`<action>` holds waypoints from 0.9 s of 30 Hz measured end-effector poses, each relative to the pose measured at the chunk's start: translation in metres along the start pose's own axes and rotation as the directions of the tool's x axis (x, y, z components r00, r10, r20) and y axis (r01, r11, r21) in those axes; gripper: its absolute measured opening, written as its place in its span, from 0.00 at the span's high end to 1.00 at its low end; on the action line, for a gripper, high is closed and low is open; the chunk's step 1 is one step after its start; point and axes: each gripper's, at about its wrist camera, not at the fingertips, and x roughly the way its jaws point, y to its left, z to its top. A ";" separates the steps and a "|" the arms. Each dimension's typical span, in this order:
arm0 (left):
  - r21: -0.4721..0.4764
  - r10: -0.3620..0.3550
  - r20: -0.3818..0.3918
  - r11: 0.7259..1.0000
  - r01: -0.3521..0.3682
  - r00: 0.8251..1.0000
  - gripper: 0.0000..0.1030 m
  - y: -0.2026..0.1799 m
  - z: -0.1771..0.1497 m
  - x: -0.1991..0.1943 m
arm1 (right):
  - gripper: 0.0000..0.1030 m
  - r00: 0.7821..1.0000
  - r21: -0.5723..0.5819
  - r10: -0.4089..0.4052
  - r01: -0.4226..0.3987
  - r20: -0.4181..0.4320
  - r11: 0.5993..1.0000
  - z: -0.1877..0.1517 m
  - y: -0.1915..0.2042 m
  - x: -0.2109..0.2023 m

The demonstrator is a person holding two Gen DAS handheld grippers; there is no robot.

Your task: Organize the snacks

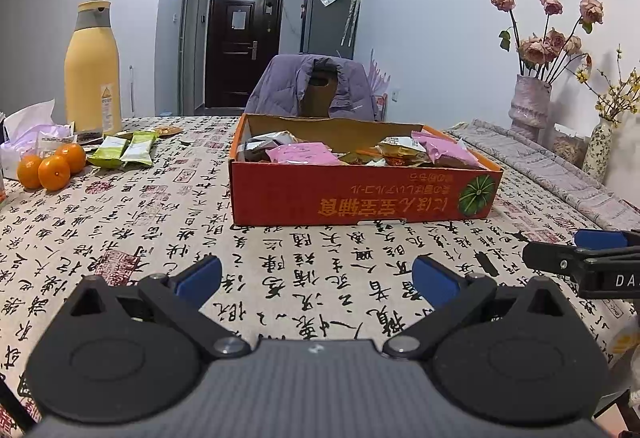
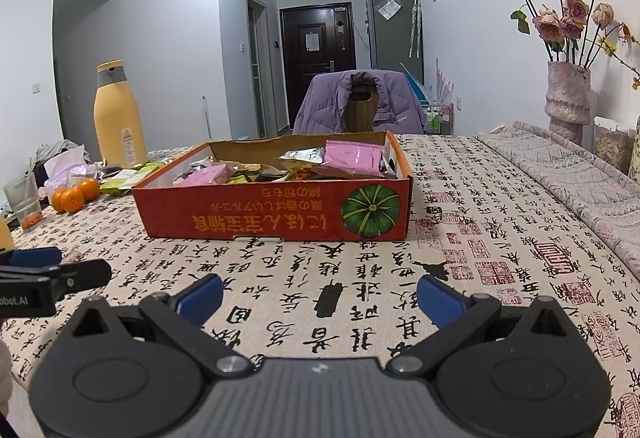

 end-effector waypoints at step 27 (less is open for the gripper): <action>0.003 -0.005 0.010 1.000 0.005 1.000 0.00 -0.002 0.000 -0.003 | 0.00 1.000 0.000 0.000 0.000 0.000 1.000 -0.001 0.000 0.000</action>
